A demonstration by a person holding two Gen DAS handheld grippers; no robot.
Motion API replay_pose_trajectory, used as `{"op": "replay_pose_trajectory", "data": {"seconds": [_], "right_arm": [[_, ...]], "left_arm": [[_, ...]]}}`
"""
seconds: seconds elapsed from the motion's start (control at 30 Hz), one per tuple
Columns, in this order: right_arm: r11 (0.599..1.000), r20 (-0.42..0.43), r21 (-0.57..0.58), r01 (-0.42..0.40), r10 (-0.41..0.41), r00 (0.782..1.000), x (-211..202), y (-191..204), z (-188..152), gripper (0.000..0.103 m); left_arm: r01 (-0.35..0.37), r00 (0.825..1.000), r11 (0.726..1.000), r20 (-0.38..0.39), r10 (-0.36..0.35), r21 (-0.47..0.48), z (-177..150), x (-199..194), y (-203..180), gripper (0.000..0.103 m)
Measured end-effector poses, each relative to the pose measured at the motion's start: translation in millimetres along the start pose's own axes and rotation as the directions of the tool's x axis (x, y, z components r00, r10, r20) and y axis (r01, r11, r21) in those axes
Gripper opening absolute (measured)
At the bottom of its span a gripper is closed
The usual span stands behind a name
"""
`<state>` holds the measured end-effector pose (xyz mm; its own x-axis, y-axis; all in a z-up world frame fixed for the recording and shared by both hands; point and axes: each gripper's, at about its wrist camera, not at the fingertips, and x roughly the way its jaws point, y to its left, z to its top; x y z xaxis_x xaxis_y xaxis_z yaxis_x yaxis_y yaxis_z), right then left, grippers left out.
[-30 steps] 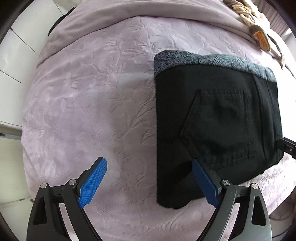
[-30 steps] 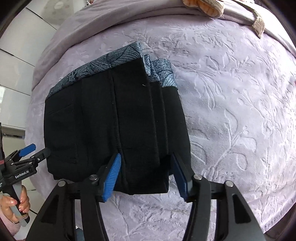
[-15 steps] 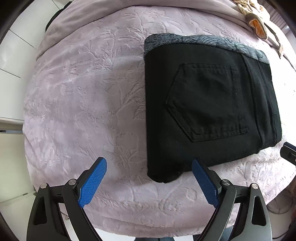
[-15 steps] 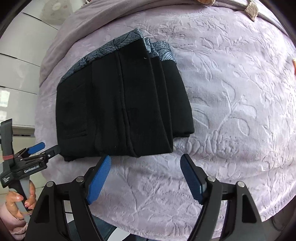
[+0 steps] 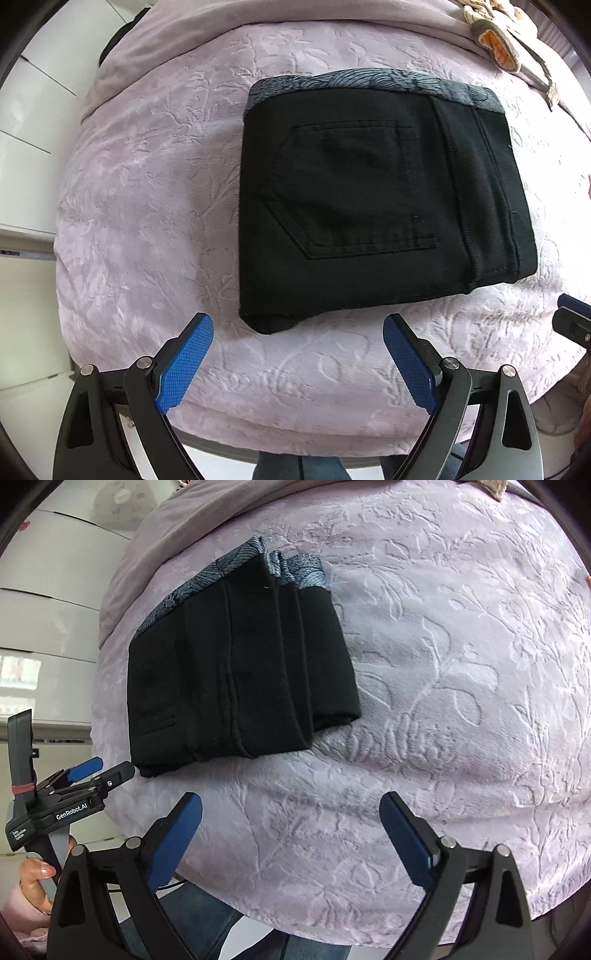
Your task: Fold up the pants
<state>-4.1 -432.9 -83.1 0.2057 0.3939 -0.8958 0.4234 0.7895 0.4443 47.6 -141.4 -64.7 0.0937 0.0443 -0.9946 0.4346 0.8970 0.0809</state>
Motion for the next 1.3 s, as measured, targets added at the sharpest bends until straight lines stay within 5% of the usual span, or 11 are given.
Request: {"op": "replay_pose_trajectory", "data": {"seconds": [0.37, 0.53, 0.8, 0.93, 1.07, 1.2, 1.27, 1.3], "right_arm": [[0.999, -0.050, -0.031, -0.037, 0.036, 0.998, -6, -28, 15, 0.098], [0.994, -0.055, -0.021, -0.107, 0.106, 0.993, 0, -31, 29, 0.098], [0.964, -0.028, -0.006, -0.266, 0.266, 0.964, 26, -51, 83, 0.098], [0.948, -0.029, 0.001, -0.317, 0.317, 0.948, 45, -66, 104, 0.098], [0.879, -0.029, -0.041, -0.474, 0.473, 0.880, 49, -62, 114, 0.098], [0.871, -0.059, -0.058, -0.488, 0.485, 0.872, 67, -50, 119, 0.096], [0.881, -0.062, -0.037, -0.472, 0.469, 0.881, 71, -48, 116, 0.086], [0.890, -0.069, -0.022, -0.455, 0.452, 0.889, 72, -47, 119, 0.078]], "left_arm": [[0.000, 1.000, 0.998, 0.012, 0.001, -0.057, 0, -6, -10, 0.094], [0.083, 0.994, 0.995, 0.073, -0.078, -0.056, 28, -3, 20, 0.094], [0.238, 0.966, 0.971, 0.100, -0.237, -0.002, 74, 45, 49, 0.094], [0.384, 0.919, 0.923, 0.097, -0.381, -0.014, 78, 59, 58, 0.094], [0.413, 0.904, 0.909, 0.101, -0.416, 0.052, 83, 68, 51, 0.103], [0.439, 0.889, 0.896, 0.116, -0.443, 0.060, 87, 72, 47, 0.103], [0.434, 0.892, 0.900, 0.117, -0.436, 0.039, 87, 71, 45, 0.101], [0.447, 0.884, 0.894, 0.132, -0.448, 0.042, 86, 67, 47, 0.091]]}}
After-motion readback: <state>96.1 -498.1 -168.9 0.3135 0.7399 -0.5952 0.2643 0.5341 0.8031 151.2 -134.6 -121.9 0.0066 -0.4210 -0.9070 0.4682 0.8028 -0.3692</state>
